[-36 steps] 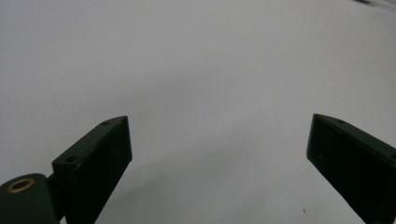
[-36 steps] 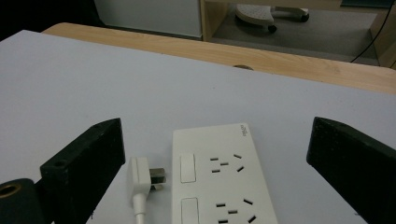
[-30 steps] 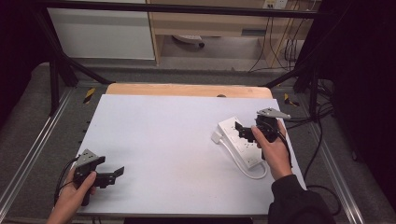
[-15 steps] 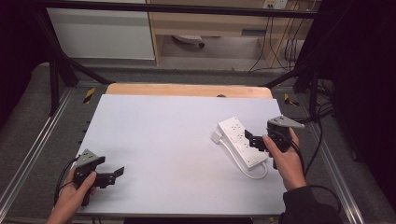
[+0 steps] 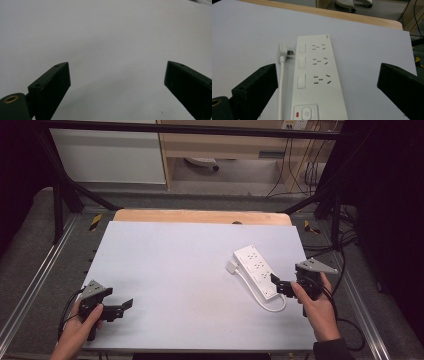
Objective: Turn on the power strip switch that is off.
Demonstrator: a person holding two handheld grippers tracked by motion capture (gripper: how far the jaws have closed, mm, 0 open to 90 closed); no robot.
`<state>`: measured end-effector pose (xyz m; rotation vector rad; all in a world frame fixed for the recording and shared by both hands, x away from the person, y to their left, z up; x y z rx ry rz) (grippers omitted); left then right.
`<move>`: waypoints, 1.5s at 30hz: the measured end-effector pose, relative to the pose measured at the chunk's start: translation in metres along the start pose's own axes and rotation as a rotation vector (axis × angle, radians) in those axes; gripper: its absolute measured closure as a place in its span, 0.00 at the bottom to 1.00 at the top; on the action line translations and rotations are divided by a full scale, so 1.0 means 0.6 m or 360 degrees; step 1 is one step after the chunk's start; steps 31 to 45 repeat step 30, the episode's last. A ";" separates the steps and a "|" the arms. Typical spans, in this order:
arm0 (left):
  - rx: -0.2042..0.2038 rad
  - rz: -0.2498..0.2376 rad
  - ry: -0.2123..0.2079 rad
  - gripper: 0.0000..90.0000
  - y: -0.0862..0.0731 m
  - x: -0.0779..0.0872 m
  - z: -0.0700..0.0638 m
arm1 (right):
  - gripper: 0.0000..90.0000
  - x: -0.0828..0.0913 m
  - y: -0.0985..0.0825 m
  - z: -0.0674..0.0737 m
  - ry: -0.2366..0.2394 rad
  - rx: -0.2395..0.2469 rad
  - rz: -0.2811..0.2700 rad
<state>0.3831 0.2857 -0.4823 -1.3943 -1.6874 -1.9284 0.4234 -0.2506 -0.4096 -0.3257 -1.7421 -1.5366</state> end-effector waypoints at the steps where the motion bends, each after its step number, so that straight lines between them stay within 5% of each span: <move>1: -0.0001 -0.0001 0.0000 0.07 0.000 0.000 0.000 | 0.04 0.001 -0.004 0.000 0.0000 0.0001 0.0003; 12: 0.0005 -0.0002 -0.0001 0.07 0.000 0.000 0.000 | 0.04 -0.006 -0.076 -0.005 0.0024 -0.0080 0.0032; 26: -0.0007 -0.0004 0.0000 0.07 0.000 0.000 -0.002 | 0.04 -0.022 -0.161 0.003 0.0044 -0.0094 0.0228; 45: -0.0013 -0.0006 -0.0003 0.07 0.000 0.001 -0.003 | 0.04 -0.028 -0.175 0.015 0.0075 -0.0054 0.0278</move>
Point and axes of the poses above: each handheld gripper's, and its own axes: x roughly backward along the jaws, y roughly out of its top, z roughly to its left, the point moved 7 cm from there along -x, roughly forward along the jaws, and after that the axes turned 13 degrees about z, right-handed, at the moved point
